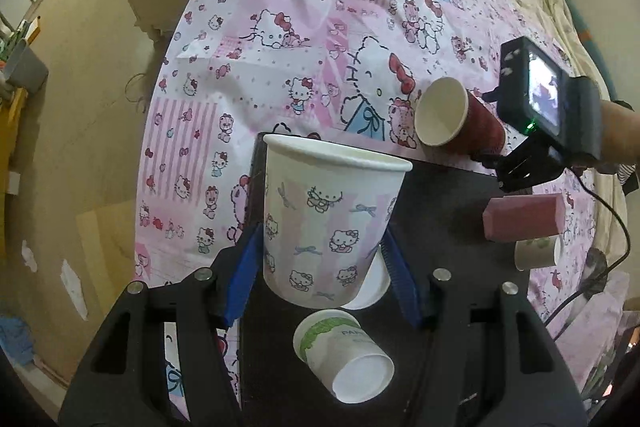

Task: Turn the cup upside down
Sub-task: 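Lift the white cup with the left tool while the right tool grasps the red ribbed cup, then carry the white cup over the board with the left tool while the right tool lifts the red cup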

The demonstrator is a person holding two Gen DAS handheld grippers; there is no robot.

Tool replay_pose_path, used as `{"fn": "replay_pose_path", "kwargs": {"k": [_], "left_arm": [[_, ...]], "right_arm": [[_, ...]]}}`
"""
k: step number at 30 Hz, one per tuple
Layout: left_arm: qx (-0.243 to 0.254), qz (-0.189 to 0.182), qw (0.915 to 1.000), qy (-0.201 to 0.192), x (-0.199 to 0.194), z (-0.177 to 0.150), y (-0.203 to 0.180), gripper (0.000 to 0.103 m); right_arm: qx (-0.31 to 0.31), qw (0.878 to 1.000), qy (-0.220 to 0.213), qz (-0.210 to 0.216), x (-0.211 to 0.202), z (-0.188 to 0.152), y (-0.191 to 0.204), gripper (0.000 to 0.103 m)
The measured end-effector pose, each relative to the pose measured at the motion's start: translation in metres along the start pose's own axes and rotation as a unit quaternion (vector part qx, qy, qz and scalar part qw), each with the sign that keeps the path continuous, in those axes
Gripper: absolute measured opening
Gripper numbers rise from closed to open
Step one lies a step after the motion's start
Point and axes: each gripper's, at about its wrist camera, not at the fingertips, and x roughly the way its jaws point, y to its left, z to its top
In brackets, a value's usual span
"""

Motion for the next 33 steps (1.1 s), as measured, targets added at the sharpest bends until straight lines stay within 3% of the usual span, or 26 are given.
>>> {"fn": "replay_pose_path", "kwargs": {"k": [2,4,8,11,14,17,20,24,26,31,33], "left_arm": [[-0.006,-0.002,1.0000,0.002,0.001,0.002,0.003,0.057],[-0.007,0.000,1.0000,-0.001,0.001,0.002,0.004,0.057],[-0.003,0.003,0.9999,-0.012,-0.002,0.005,0.002,0.057],[-0.003,0.008,0.9997,-0.025,-0.007,0.007,0.002,0.057],[-0.006,0.006,0.9992,-0.039,-0.016,0.004,0.001,0.057],[-0.004,-0.021,0.9989,-0.041,-0.028,-0.007,-0.006,0.057],[0.008,-0.010,0.9979,-0.063,-0.046,-0.022,-0.018,0.057],[0.038,-0.018,0.9963,-0.076,-0.065,-0.048,-0.038,0.057],[0.058,-0.022,0.9957,-0.069,-0.067,-0.068,-0.050,0.057],[0.072,-0.037,0.9952,-0.055,-0.050,-0.127,-0.070,0.057],[0.066,-0.041,0.9960,-0.045,-0.032,-0.151,-0.079,0.057]], "right_arm": [[-0.007,1.000,0.004,0.002,0.009,0.006,0.004,0.085],[-0.002,1.000,0.002,0.009,0.016,0.011,0.005,0.077],[0.043,0.998,-0.013,0.044,0.014,0.016,-0.006,0.074],[0.081,0.995,-0.036,0.050,-0.011,0.015,-0.019,0.074],[0.159,0.983,-0.073,0.063,-0.051,0.009,-0.037,0.074],[0.247,0.956,-0.126,0.100,-0.100,-0.010,-0.037,0.074],[0.294,0.930,-0.181,0.126,-0.143,-0.035,-0.011,0.074],[0.391,0.880,-0.209,0.170,-0.172,-0.086,0.034,0.074],[0.428,0.854,-0.215,0.201,-0.173,-0.109,0.058,0.074],[0.492,0.811,-0.204,0.240,-0.132,-0.169,0.133,0.074],[0.533,0.778,-0.196,0.269,-0.103,-0.195,0.162,0.074]]}}
